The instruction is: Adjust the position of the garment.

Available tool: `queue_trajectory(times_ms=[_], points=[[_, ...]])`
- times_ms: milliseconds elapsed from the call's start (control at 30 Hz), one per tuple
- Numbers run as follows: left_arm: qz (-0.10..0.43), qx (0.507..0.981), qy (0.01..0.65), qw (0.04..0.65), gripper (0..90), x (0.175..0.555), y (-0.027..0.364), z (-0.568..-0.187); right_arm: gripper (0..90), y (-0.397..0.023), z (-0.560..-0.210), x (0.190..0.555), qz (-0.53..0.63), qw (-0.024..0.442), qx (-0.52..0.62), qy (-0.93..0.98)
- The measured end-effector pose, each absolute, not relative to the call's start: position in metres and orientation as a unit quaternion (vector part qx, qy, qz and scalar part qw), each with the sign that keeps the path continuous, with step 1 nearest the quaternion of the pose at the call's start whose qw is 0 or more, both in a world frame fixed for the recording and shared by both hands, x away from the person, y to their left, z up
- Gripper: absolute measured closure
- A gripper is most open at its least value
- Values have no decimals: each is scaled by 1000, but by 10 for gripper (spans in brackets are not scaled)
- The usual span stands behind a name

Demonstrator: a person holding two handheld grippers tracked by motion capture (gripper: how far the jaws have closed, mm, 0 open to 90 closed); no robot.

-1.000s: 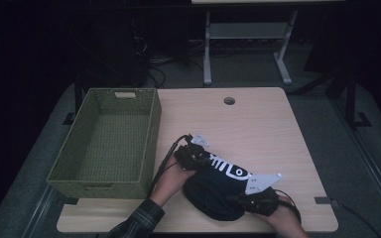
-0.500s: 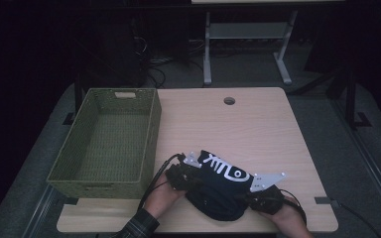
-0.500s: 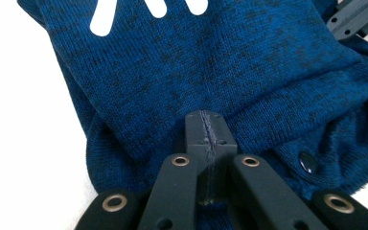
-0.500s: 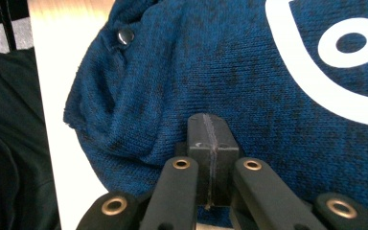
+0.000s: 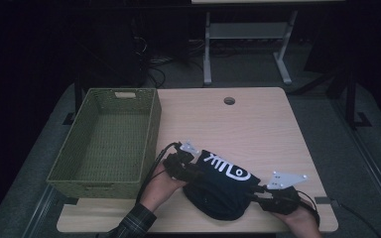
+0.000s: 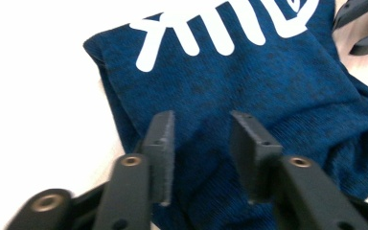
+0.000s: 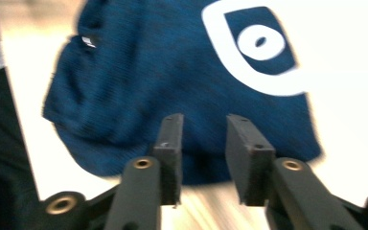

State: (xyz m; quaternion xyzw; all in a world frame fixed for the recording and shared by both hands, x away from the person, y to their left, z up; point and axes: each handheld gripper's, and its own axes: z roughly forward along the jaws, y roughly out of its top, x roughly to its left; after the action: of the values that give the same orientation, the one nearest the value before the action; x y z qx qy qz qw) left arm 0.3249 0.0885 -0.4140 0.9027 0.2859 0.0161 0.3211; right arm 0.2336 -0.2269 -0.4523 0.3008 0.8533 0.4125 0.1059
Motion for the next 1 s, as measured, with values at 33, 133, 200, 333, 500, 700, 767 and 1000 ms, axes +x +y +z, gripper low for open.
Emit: queue_trajectory(times_ms=[33, 133, 200, 333, 500, 700, 767, 1000], points=[[17, 904, 285, 318, 531, 328, 89, -414, 595, -233, -453, 232, 410, 113, 312, 849], [11, 898, 294, 328, 442, 334, 87, -417, 508, -246, -454, 232, 403, 132, 335, 842], [15, 900, 293, 322, 382, 337, 87, -419, 443, -258, -457, 233, 391, 144, 357, 836], [16, 898, 297, 325, 300, 341, 87, -424, 289, -275, -467, 244, 369, 160, 398, 825], [14, 899, 300, 319, 251, 345, 87, -431, 177, -282, -477, 253, 344, 171, 428, 818], [5, 899, 307, 312, 226, 349, 85, -443, 150, -282, -480, 256, 344, 177, 430, 816], [1, 901, 306, 307, 226, 350, 85, -447, 141, -282, -481, 257, 348, 177, 432, 813], [-15, 895, 317, 312, 226, 352, 85, -455, 139, -283, -482, 257, 354, 173, 432, 811]])
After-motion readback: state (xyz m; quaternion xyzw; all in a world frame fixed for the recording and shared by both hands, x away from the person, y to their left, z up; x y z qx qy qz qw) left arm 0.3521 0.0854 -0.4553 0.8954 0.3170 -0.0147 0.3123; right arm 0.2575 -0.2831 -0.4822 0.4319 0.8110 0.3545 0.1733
